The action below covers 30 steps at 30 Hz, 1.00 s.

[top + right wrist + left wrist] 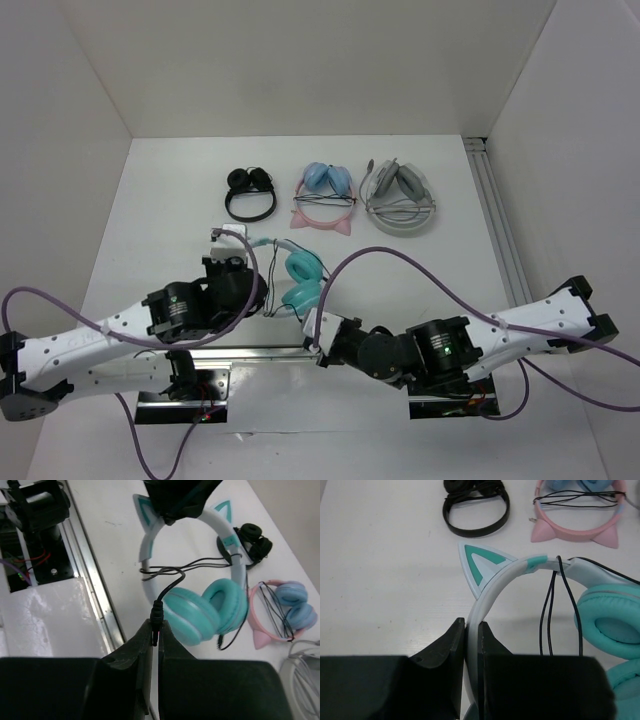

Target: Wrap the headphones

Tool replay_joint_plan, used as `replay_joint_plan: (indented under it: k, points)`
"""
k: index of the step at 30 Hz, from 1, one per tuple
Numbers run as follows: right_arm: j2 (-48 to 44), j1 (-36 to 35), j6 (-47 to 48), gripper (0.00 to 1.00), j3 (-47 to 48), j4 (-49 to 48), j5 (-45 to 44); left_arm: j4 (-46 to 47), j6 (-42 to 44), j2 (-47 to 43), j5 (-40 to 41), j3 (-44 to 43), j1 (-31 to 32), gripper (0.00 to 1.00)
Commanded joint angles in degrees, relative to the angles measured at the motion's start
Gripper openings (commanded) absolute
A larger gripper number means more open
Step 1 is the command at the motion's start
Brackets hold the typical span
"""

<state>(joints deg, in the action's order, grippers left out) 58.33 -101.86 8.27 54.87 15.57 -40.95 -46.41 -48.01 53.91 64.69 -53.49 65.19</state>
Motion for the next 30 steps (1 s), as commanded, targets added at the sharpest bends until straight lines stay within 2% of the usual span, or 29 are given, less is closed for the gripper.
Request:
replay_joint_plan:
  k: [1,4,12,19,21,24,30]
  points:
    - [-1.4,-0.6,3.2,0.0,5.0,3.3,-4.8,21.0,18.9,-6.3,-6.9,2.9,0.9,0.0]
    - [-0.8,-0.6,3.2,0.0,7.0,6.0,-6.5,25.5,25.3,-10.6,-12.5,6.7,1.4,0.0]
    - [-0.8,-0.6,3.9,0.0,9.1,8.2,-13.8,24.1,25.3,-1.9,-15.7,6.2,2.8,0.0]
    - [-1.4,1.4,6.8,0.0,5.8,7.2,-20.2,27.2,29.5,-6.0,-28.1,7.9,2.8,0.0]
    - [-1.4,2.5,6.8,0.0,5.8,7.8,-20.7,26.3,29.5,-7.1,-30.3,7.4,2.8,0.0]
    - [-0.9,3.6,7.4,0.0,5.2,9.0,-22.4,23.0,30.0,-7.7,-37.7,4.6,2.8,0.0]
    - [-2.3,3.6,7.7,0.0,5.2,11.4,-23.0,14.9,31.7,-8.7,-45.1,-1.6,2.8,0.0]
